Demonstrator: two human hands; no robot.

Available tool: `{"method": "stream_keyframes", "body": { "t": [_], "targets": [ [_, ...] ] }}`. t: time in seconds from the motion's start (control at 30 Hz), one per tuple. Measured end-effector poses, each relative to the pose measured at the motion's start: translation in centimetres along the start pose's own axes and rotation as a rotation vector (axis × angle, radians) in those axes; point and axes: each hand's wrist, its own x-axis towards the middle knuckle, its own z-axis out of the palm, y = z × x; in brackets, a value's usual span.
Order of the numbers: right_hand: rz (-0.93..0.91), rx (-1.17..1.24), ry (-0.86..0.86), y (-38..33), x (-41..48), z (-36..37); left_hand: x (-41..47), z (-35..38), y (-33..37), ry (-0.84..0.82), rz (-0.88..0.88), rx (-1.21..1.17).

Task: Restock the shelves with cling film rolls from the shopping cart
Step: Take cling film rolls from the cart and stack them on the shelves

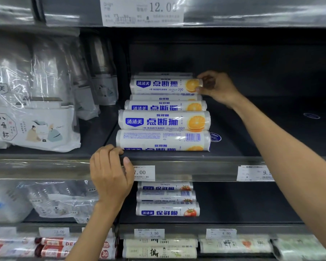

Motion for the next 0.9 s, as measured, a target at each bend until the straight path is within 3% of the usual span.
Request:
{"method": "stream_keyframes", "body": {
  "t": [0.37, 0.9],
  "targets": [
    [-0.046, 0.047, 0.085, 0.8, 0.4, 0.9, 0.0, 0.0, 0.0, -0.004, -0.012, 0.001],
    [-0.035, 0.068, 0.079, 1.0, 0.3, 1.3, 0.0, -0.2, 0.1, -0.037, -0.031, -0.012]
  ]
}}
